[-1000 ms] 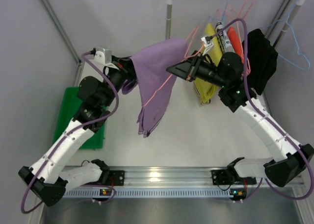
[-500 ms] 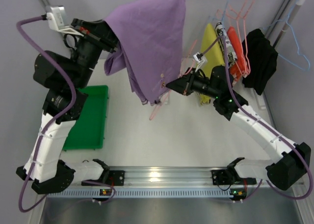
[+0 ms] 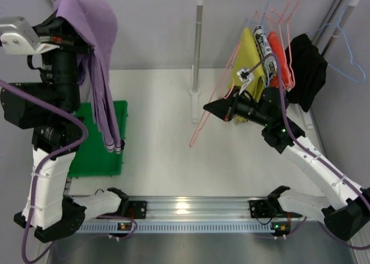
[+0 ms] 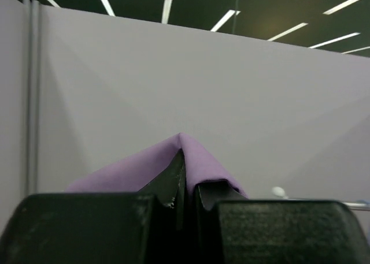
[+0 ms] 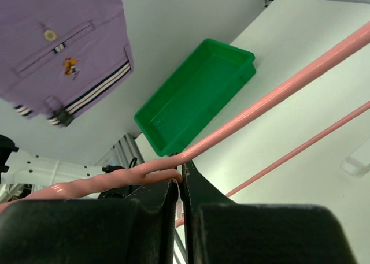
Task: Remove the trousers from the hanger
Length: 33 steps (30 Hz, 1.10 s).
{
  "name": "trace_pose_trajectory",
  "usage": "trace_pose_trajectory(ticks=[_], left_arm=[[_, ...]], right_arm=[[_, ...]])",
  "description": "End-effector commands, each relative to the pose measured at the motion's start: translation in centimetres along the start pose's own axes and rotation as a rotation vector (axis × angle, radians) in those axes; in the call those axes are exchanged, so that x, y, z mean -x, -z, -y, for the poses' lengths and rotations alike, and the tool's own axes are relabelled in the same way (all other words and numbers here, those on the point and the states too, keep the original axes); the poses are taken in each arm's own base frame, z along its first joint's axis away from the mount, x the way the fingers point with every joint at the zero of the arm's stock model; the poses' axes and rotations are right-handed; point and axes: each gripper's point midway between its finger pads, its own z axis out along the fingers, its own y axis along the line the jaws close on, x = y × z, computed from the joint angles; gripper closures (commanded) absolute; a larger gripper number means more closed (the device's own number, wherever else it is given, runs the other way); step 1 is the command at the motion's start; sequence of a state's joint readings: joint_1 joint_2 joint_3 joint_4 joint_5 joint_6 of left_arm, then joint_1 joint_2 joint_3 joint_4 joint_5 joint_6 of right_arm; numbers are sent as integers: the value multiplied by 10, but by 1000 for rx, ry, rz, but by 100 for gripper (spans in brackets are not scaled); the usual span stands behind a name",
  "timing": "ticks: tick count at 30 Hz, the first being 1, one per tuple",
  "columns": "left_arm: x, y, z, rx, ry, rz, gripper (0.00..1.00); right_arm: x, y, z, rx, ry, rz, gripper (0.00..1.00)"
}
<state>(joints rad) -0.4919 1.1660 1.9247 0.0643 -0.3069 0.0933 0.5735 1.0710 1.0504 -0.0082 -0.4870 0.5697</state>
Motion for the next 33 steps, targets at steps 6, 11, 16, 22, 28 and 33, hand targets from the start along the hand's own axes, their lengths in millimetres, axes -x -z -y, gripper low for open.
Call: trace_pose_trajectory(ticks=[6, 11, 16, 22, 28, 33], left_arm=[[30, 58, -73, 211, -486, 88, 100], [-6, 93, -111, 318, -655, -13, 100], [-10, 119, -136, 408, -749, -59, 100], [-8, 142, -159, 501, -874, -122, 100], [-15, 163, -185, 622, -1011, -220, 100], [-12, 174, -201, 719, -1159, -267, 100]], right_arm=[[1, 15, -13, 20, 53, 8, 100], [-1, 16, -13, 20, 59, -5, 100], [-4, 15, -12, 23, 54, -17, 100], [-5, 10, -13, 38, 29, -32, 100], [-2, 6, -13, 37, 34, -38, 100], [-2, 1, -10, 31, 24, -48, 100]])
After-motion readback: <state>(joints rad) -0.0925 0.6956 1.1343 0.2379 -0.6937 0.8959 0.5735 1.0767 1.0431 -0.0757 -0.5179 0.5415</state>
